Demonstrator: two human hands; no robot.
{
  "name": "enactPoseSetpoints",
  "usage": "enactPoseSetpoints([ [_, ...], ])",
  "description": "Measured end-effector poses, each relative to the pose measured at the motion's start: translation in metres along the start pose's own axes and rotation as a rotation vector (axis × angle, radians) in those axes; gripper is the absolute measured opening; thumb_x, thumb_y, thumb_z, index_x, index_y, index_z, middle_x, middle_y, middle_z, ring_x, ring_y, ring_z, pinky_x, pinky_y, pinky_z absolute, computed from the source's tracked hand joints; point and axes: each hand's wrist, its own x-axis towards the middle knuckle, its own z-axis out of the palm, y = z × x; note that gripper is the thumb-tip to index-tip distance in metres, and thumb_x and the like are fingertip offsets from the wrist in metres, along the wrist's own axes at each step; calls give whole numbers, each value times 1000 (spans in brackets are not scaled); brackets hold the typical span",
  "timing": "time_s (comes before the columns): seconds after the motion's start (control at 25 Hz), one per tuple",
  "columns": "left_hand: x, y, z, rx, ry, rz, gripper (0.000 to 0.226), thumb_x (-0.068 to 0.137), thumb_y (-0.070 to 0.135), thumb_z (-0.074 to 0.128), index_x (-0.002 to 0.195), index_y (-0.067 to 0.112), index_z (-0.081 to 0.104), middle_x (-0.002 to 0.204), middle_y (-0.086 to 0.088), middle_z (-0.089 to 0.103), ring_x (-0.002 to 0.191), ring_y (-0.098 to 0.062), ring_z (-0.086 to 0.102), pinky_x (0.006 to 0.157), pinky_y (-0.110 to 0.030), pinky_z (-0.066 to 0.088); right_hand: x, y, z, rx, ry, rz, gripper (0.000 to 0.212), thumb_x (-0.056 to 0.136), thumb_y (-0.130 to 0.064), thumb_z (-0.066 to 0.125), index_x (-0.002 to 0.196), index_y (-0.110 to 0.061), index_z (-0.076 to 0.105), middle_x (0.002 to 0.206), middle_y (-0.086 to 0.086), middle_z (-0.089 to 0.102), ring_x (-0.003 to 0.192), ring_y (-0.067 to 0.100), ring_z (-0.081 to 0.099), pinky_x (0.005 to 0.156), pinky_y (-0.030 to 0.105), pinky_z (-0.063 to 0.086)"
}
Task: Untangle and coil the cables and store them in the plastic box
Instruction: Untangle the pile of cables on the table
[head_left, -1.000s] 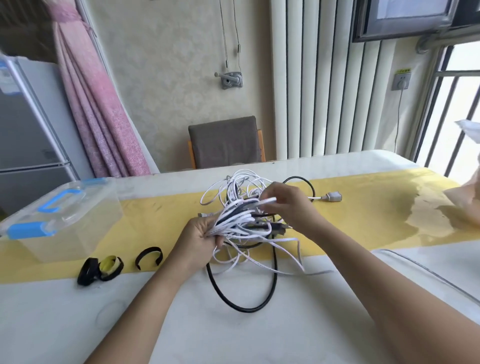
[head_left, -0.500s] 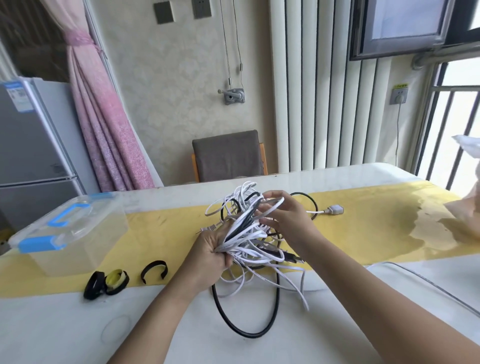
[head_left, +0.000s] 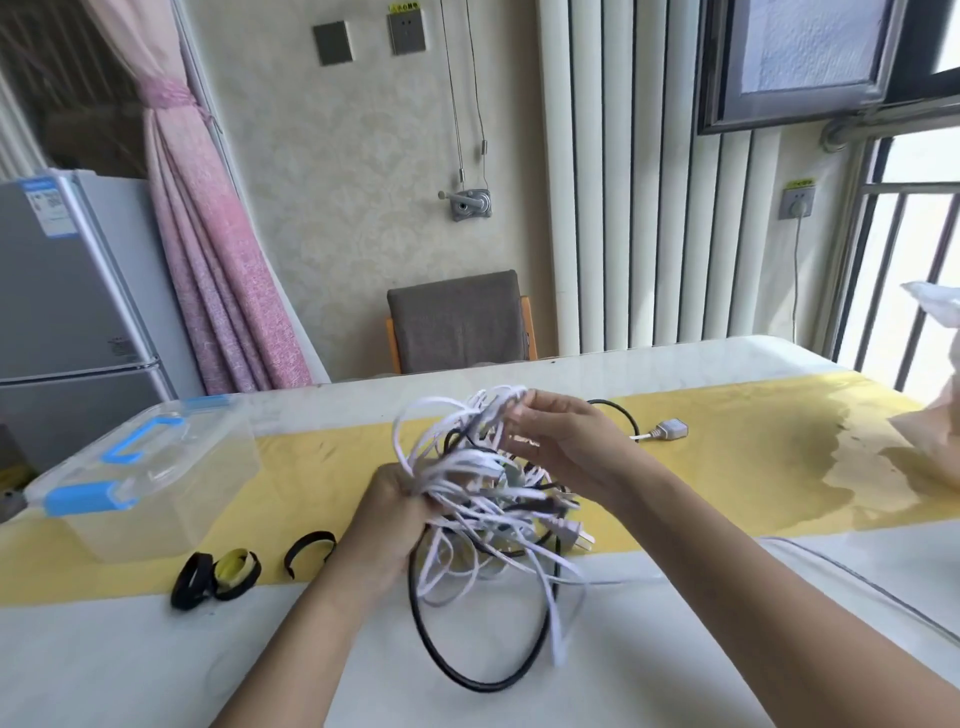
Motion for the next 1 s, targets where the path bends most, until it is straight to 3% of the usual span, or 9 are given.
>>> enactPoseSetpoints([
  [0.08,6,3,-8,-250,200,-77,25,48,-4,65,60,16,75,62,-6,70,57,-18,66,59,-28,53,-2,-5,-4,2,-8,8,5,78,-7,60,79,-3,57,85,14,66,85,22,64,89,32,53],
  [0.2,10,0,-16,-284,348,-118,24,59,-6,68,57,17,74,57,-5,68,53,-20,63,60,-30,51,-4,-6,-3,-19,72,12,7,85,-3,56,78,-3,57,81,17,63,79,25,64,80,30,56],
  [0.36,8,2,-15,-162,132,-50,25,65,-7,72,70,16,76,70,-7,70,69,-24,61,66,-33,49,-5,-44,8,-33,140,21,18,95,0,41,85,-1,56,65,8,59,52,14,60,53,22,55],
  [0.48,6,9,-20,-127,-45,-28,28,51,7,82,76,17,76,74,-7,70,71,-24,60,66,-32,50,0,-101,16,-185,252,-64,22,95,4,38,79,-3,52,52,4,54,44,13,57,54,25,57],
  [0.6,8,7,-33,-30,-43,26,35,60,-6,79,81,23,75,76,-12,67,71,-27,58,60,-31,51,-1,-152,5,-317,419,-231,22,96,0,44,76,-9,49,48,1,48,39,10,49,53,29,58],
  [0.68,11,0,-42,-17,37,33,41,73,-18,65,80,21,72,77,-13,66,74,-30,55,58,-28,52,-11,-169,-16,-638,556,-246,22,94,-7,53,74,-15,50,51,2,49,37,9,39,39,20,46],
  [0.8,13,-2,-42,1,176,42,33,78,-18,59,83,13,69,78,-14,65,75,-25,56,62,-27,48,-30,-167,-47,-974,559,-103,18,92,-9,58,75,-13,53,57,9,45,35,8,31,34,12,25],
  [0.88,14,-3,-40,39,380,55,24,81,-12,58,88,9,66,77,-7,64,68,-15,58,59,-20,45,-47,-169,-65,-1227,621,-65,9,89,-10,63,80,-9,59,55,10,46,28,2,30,31,11,23],
  [1.0,15,-11,-55,-40,689,36,19,82,2,62,85,20,68,77,1,64,76,-17,55,68,-28,44,-72,-182,-89,-1333,858,-247,15,79,-22,74,80,-8,66,57,9,51,38,5,42,34,8,29],
])
